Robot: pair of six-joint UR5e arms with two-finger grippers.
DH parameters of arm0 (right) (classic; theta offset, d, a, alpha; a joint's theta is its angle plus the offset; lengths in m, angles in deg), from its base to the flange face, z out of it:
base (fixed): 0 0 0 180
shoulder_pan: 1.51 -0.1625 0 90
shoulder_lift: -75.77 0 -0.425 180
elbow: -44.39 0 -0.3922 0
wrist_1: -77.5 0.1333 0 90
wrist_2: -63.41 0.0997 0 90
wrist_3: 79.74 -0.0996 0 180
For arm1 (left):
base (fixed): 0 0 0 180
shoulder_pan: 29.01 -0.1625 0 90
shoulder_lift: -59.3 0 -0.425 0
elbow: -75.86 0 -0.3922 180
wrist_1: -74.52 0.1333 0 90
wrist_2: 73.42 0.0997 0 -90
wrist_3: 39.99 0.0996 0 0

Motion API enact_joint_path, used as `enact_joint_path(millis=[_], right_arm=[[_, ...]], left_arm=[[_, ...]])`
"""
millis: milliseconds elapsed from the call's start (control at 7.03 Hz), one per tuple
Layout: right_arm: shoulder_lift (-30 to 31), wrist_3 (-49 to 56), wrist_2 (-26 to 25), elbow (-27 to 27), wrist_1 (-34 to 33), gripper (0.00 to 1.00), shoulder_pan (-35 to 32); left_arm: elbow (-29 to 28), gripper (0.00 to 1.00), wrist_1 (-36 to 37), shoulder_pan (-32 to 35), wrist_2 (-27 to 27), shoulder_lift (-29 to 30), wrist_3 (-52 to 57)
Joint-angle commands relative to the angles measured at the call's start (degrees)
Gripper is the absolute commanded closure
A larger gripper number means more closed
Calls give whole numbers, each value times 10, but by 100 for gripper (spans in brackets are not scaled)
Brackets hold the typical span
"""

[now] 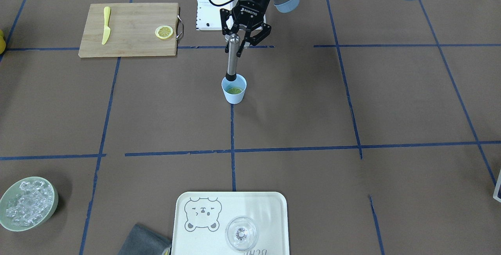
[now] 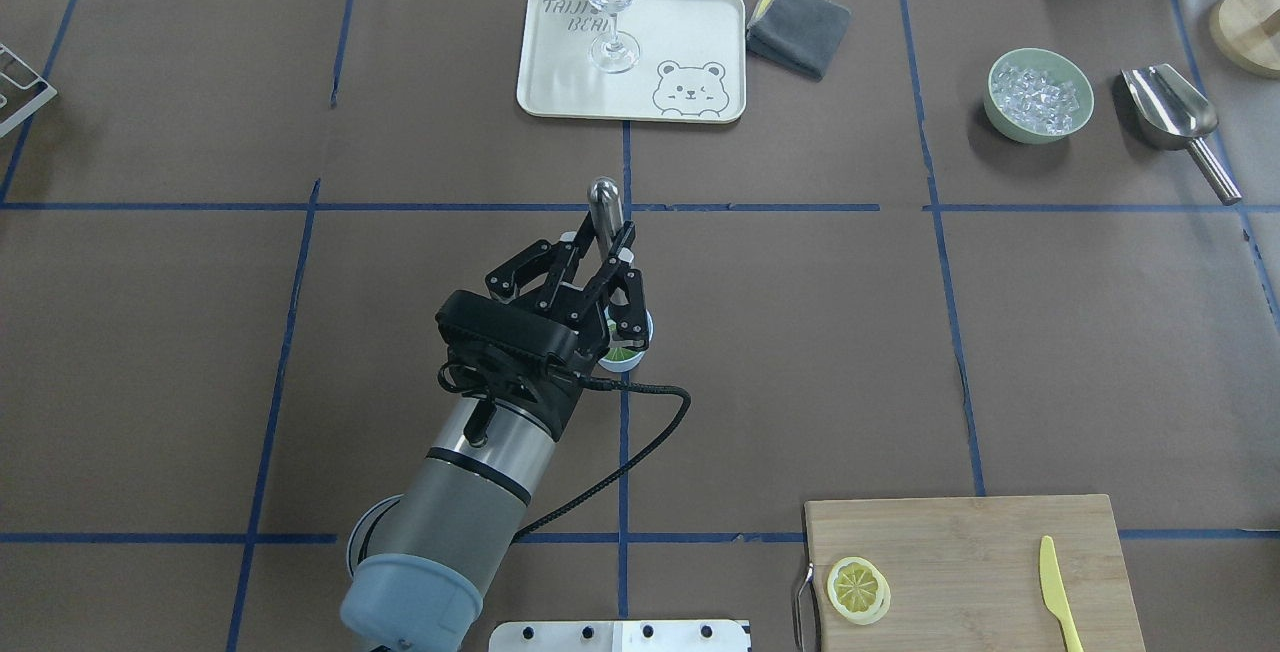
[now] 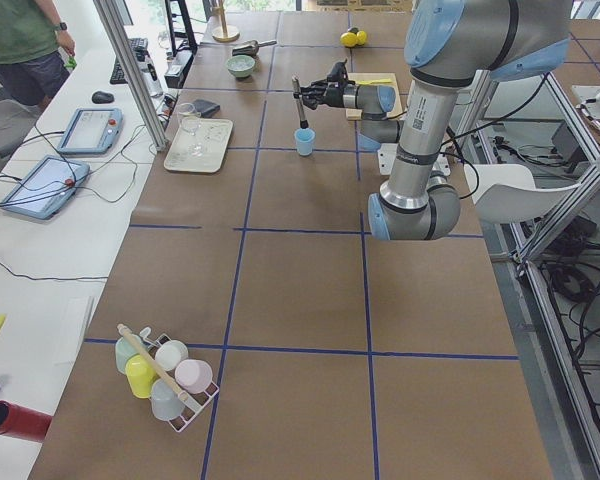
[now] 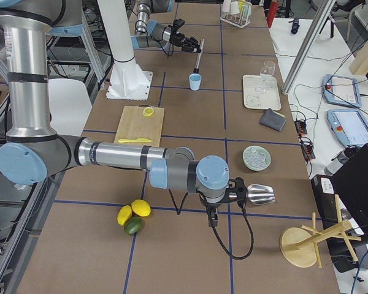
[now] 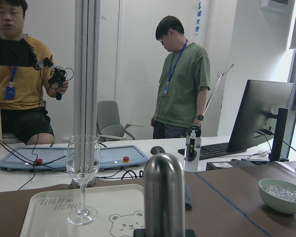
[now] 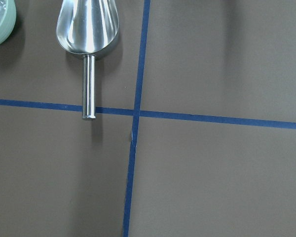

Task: Squeeze lemon into cup
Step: 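Press the muddler down onto the lemon in the cup with the left gripper, then lift the muddler out of the blue cup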

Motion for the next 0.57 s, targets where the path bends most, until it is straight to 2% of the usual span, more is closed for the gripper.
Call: enact_joint_path(millis=[0,142,427], right_arm=[[-2,0,1,0,0,0,0],[-2,1,1,0,0,0,0],[-2,1,1,0,0,0,0]], left_arm=[[46,100,-38,33,-84,-12,32],[47,100,-39,50,-116,-45,32],[89,100,-41,117,-256,-101,31]])
